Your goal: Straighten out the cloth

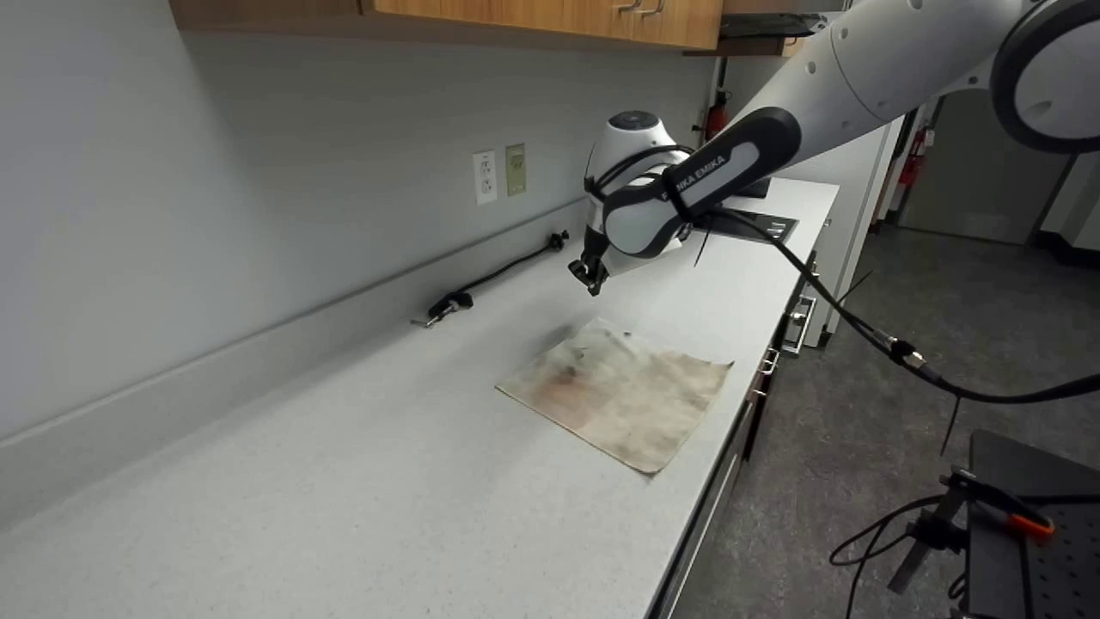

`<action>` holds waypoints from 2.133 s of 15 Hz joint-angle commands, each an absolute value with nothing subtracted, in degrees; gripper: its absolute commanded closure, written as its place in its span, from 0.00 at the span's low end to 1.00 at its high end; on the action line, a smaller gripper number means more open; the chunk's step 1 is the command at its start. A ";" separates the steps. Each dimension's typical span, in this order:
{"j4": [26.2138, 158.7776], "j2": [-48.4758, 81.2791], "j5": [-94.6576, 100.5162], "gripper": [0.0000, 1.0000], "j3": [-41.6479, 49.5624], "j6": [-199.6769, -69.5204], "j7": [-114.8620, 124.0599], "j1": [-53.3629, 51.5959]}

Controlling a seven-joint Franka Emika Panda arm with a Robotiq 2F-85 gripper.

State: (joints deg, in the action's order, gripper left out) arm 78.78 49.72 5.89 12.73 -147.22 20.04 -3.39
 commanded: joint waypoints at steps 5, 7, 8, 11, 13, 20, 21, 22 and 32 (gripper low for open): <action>96.76 30.66 5.36 1.00 9.16 -147.00 19.35 -5.62; 101.41 26.20 5.64 1.00 8.31 -147.14 19.51 -6.14; 103.60 24.14 5.90 1.00 8.13 -147.20 19.98 -6.47; 109.83 18.71 6.70 1.00 7.60 -147.66 21.25 -7.35; 113.58 15.48 7.52 1.00 7.32 -147.92 21.99 -7.91; 122.78 7.23 9.53 0.74 4.62 -147.89 24.04 -8.10; 123.80 6.33 9.43 0.71 4.08 -148.15 24.13 -7.94; 124.68 5.49 9.92 0.62 3.78 -148.49 24.87 -7.90; 132.20 -1.96 11.94 0.00 1.47 -153.94 26.96 -5.89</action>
State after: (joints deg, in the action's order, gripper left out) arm 128.31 1.76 9.73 2.84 -151.52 24.77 -7.71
